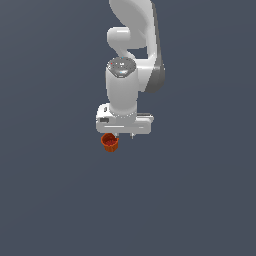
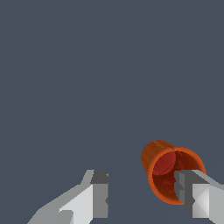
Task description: Pick up the object and move it to a goal position.
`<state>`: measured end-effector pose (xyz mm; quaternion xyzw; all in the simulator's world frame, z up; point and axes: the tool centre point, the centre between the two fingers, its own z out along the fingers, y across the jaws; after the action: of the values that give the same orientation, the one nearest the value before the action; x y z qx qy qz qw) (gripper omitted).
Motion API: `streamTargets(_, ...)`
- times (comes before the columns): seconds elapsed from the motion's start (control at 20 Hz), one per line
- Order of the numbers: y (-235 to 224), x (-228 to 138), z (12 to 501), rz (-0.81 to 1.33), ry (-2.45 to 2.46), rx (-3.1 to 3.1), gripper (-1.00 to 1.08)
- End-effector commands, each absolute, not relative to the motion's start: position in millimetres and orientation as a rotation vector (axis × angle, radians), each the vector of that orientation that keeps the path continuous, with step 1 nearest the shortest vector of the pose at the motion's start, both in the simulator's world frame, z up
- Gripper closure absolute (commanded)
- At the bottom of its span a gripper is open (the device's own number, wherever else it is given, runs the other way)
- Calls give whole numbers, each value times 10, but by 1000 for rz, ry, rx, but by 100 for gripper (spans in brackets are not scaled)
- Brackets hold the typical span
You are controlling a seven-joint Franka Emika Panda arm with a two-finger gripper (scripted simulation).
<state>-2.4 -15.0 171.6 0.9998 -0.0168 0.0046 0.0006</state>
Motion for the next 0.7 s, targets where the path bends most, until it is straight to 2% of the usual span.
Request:
streamTargets(0.0,-151,-26,1711,16,-56,3140,-20)
streamTargets(0.65,-378,-144,1499,104,-226,3129,-20)
